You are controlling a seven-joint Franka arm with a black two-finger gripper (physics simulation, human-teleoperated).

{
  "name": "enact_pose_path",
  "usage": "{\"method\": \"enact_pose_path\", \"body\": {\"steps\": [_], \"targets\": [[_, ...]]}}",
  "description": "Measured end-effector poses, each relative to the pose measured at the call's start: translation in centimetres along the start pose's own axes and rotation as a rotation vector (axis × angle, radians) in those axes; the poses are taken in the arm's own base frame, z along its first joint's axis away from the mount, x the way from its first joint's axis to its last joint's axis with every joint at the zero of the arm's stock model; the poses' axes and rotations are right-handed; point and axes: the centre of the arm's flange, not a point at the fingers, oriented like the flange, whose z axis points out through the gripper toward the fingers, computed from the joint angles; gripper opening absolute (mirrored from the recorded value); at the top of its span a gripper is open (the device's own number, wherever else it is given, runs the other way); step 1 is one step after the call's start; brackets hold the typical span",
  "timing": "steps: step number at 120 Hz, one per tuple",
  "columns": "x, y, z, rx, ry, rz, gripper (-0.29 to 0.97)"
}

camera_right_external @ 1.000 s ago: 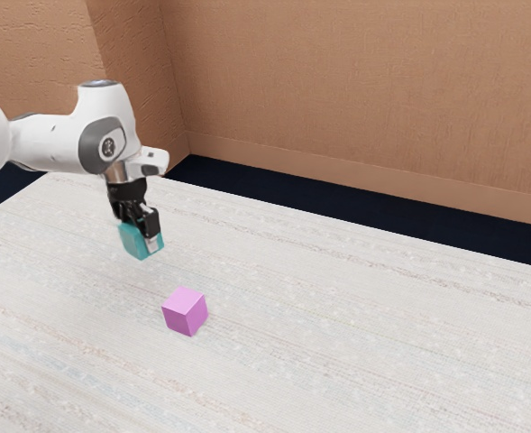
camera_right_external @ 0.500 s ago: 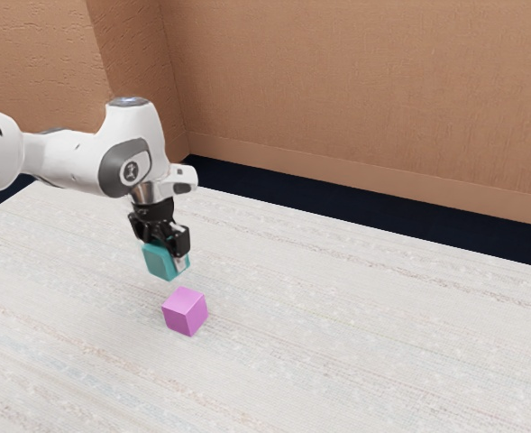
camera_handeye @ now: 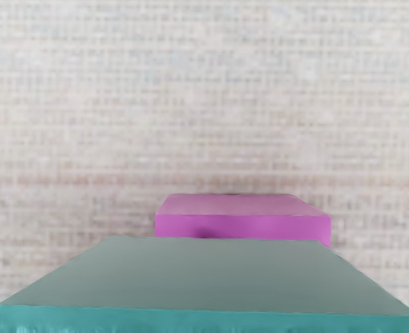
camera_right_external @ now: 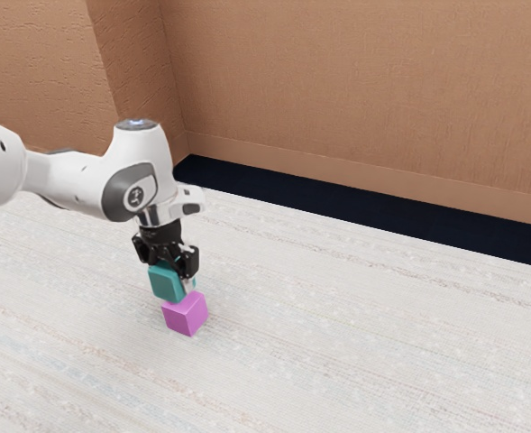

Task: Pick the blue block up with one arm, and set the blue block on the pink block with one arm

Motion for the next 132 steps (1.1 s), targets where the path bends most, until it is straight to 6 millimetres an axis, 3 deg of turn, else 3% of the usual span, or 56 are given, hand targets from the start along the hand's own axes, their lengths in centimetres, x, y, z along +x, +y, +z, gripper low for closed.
{"method": "enact_pose_path", "body": {"steps": [15,34,82,132], "targets": [[-1.0,1.0,0.1,-0.001,0.001,-0.007,0.4],[-2.1,0.9,0.8,0.003,-0.006,-0.032,0.38],[-0.5,2.3,-0.7,0.043,0.039,0.0,0.39],[0.5,2.2,1.5,0.049,0.007,0.012,0.38]]}}
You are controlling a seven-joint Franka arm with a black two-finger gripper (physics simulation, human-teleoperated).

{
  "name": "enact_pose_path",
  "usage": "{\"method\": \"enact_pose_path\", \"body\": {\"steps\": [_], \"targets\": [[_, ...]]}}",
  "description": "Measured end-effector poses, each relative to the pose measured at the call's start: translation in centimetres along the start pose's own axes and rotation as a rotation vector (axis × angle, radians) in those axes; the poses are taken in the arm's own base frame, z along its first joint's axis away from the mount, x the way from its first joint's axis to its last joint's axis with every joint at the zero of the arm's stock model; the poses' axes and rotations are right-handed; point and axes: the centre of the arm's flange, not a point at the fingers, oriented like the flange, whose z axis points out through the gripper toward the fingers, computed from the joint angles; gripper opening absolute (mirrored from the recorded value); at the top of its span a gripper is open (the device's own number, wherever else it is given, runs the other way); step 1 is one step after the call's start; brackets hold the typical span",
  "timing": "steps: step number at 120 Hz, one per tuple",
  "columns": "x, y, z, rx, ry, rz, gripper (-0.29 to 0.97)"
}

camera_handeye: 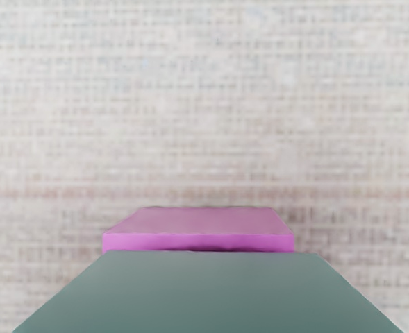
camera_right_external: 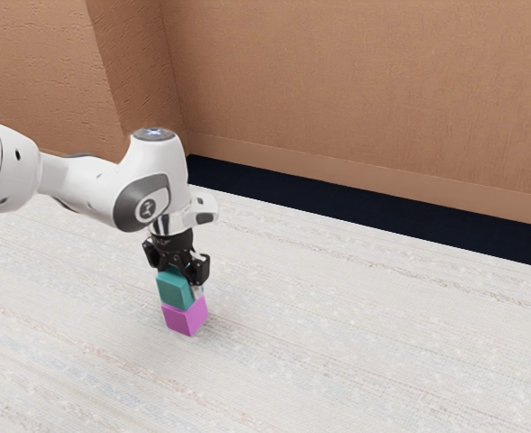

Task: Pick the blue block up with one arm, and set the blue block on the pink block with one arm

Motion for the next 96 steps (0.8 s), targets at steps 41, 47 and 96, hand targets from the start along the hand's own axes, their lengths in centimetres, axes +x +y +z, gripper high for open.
{"method": "enact_pose_path", "body": {"steps": [41,47,96], "targets": [[0.1,-0.1,0.0,-0.004,0.0,0.009,0.52],[0.1,-0.1,0.0,-0.005,0.0,0.01,0.56],[1.7,-0.1,-3.9,0.009,0.059,0.033,0.66]]}}
